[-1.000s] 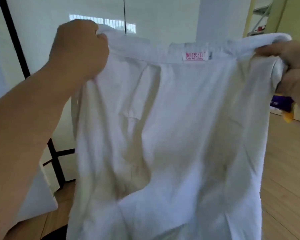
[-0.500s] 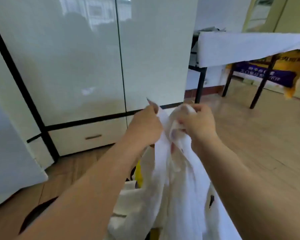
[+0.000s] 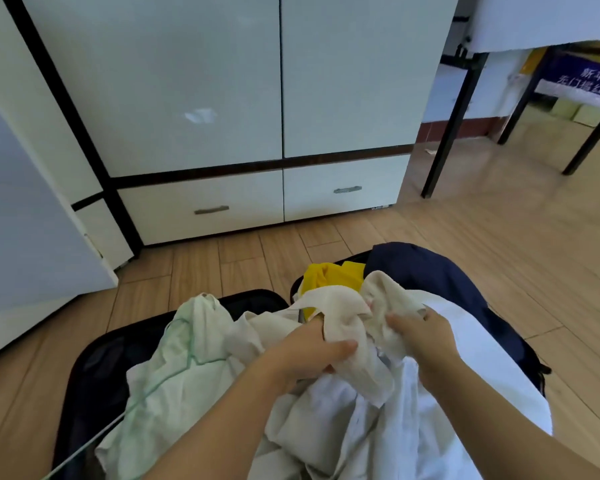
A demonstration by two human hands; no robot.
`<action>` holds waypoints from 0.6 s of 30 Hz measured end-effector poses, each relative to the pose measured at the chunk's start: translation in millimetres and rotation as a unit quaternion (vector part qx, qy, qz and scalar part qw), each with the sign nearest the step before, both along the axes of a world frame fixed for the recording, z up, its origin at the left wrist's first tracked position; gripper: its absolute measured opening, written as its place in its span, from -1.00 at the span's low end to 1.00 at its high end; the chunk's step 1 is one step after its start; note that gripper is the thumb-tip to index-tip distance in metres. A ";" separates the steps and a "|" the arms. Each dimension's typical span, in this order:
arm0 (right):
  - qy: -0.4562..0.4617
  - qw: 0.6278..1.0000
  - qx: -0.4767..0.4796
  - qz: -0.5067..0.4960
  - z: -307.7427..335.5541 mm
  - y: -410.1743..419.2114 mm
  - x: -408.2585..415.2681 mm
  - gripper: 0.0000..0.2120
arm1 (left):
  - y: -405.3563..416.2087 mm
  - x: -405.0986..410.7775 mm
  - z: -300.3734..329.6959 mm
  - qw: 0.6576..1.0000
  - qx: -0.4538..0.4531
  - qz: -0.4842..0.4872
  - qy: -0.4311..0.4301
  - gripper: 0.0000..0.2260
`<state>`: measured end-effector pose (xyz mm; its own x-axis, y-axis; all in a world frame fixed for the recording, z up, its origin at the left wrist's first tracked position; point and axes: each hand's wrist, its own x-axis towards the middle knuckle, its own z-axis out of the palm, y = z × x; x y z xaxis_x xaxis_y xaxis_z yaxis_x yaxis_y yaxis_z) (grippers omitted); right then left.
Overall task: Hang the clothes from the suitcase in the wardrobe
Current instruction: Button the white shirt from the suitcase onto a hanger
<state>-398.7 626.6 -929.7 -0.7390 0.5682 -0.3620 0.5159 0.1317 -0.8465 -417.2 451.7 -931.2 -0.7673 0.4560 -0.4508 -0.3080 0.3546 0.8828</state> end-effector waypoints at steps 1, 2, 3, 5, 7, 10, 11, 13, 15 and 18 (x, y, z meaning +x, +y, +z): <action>0.013 1.000 0.004 0.027 0.5 -7.3 -1.3 -0.90 | -3.3 -3.5 -0.8 1.000 0.014 0.000 0.004 -0.76; 0.027 0.999 0.013 0.045 0.4 -11.9 -3.2 -0.90 | -7.6 -6.8 0.3 1.000 0.011 0.018 0.017 -0.80; 0.036 0.998 0.019 0.048 0.5 -13.8 -5.5 -0.85 | -14.2 -11.1 -1.2 0.998 -0.011 0.049 0.039 -0.83; 0.037 0.999 0.027 0.028 0.2 -11.8 -9.6 -0.82 | -29.5 -20.3 -9.5 0.989 -0.082 0.102 0.072 -0.80; 0.040 0.999 0.022 -0.014 -2.3 -6.5 -11.0 -0.83 | -41.7 -25.0 -16.6 0.981 -0.120 0.131 0.076 -0.75; 0.076 0.994 -0.035 -0.072 -4.2 -1.1 -9.5 -0.68 | -49.2 -33.9 -24.9 0.956 -0.184 0.199 0.112 -0.71; 0.080 0.993 -0.050 -0.075 -3.9 0.2 -9.2 -0.61 | -50.7 -36.3 -23.0 0.944 -0.187 0.237 0.131 -0.76; 0.093 0.991 -0.067 -0.075 0.5 5.7 -12.0 -0.65 | -56.1 -42.9 -12.4 0.919 -0.122 0.339 0.159 -0.84; 0.137 0.980 -0.104 -0.099 15.2 10.8 -16.4 -0.75 | -63.0 -52.3 5.1 0.882 -0.031 0.428 0.194 -0.80; 0.213 0.963 -0.129 -0.107 41.6 11.7 -20.9 -0.89 | -57.7 -60.2 38.7 0.872 0.105 0.406 0.253 -0.81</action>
